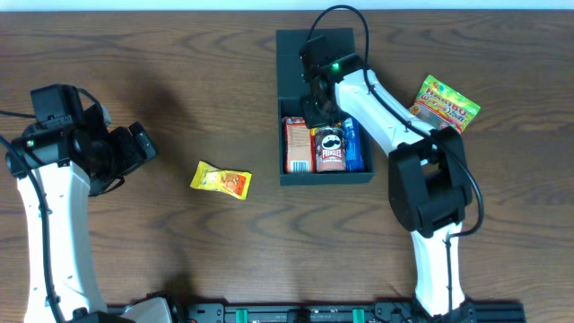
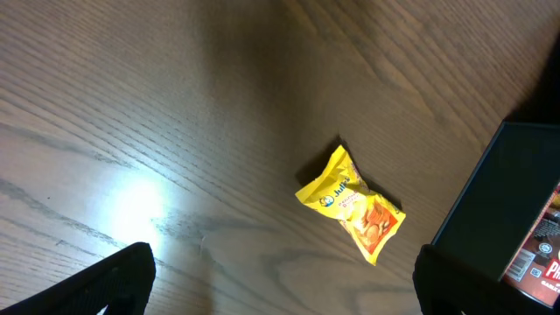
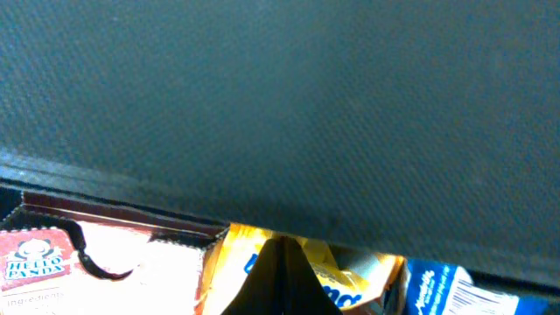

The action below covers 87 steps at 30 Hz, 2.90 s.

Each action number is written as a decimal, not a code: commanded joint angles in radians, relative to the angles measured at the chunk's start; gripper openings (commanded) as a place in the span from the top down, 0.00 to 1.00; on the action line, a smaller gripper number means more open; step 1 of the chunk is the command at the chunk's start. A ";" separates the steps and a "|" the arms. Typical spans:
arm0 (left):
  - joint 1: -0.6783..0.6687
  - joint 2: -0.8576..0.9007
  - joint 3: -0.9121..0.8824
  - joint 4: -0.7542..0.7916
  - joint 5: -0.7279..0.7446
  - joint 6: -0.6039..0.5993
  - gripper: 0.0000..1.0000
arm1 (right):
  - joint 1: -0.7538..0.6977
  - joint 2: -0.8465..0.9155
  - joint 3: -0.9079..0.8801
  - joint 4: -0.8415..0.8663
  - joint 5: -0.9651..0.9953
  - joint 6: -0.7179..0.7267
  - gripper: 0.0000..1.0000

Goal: Pack container
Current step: 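Release the packet and move the right gripper to the Peanut Butter packet, then grasp the yellow Julie's Peanut Butter packet with the right gripper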

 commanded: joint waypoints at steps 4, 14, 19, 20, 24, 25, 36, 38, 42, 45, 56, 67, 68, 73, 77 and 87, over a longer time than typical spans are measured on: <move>0.005 0.005 -0.005 -0.001 -0.001 0.007 0.05 | -0.003 -0.171 -0.008 -0.029 0.079 0.011 0.99; 0.005 0.005 -0.005 -0.001 -0.001 0.007 0.05 | 0.075 -0.413 -0.013 -0.163 0.027 -0.019 0.98; 0.005 0.005 -0.005 -0.001 -0.001 0.007 0.05 | 0.204 -0.485 -0.077 -0.182 0.031 -0.239 0.93; 0.005 0.005 -0.005 -0.001 -0.001 0.007 0.05 | 0.235 -0.496 -0.098 -0.180 0.030 -0.280 0.90; 0.005 0.005 -0.005 -0.001 -0.001 0.007 0.05 | 0.338 -0.513 -0.160 -0.179 0.026 -0.437 0.71; 0.005 0.005 -0.005 -0.001 -0.001 0.007 0.05 | 0.361 -0.513 -0.171 -0.178 0.022 -0.476 0.67; 0.005 0.005 -0.005 -0.001 -0.001 0.007 0.05 | 0.422 -0.428 -0.202 -0.142 -0.213 -0.979 0.27; 0.005 0.005 -0.005 -0.001 -0.001 0.007 0.05 | 0.422 -0.389 -0.202 -0.121 -0.244 -1.063 0.27; 0.005 0.005 -0.005 -0.001 -0.001 0.007 0.05 | 0.420 -0.341 -0.201 0.007 -0.298 -1.101 0.27; 0.005 0.005 -0.005 -0.001 -0.001 0.007 0.05 | 0.419 -0.310 -0.198 0.079 -0.388 -1.116 0.28; 0.005 0.005 -0.005 -0.001 -0.001 0.007 0.05 | 0.414 -0.126 -0.062 0.112 -0.486 -1.108 0.27; 0.005 0.005 -0.005 -0.001 -0.001 0.007 0.05 | 0.407 -0.036 -0.033 0.232 -0.410 -1.002 0.30; 0.005 0.005 -0.005 -0.001 -0.001 0.007 0.05 | 0.406 -0.024 -0.033 0.245 -0.410 -0.997 0.30; 0.005 0.005 -0.005 -0.001 -0.001 0.007 0.05 | 0.406 -0.001 -0.033 0.254 -0.409 -0.983 0.29; 0.005 0.005 -0.005 -0.001 -0.001 0.007 0.05 | 0.407 0.023 -0.033 0.253 -0.398 -0.966 0.30; 0.005 0.005 -0.005 -0.001 -0.001 0.007 0.05 | 0.409 0.064 -0.033 0.250 -0.391 -0.927 0.32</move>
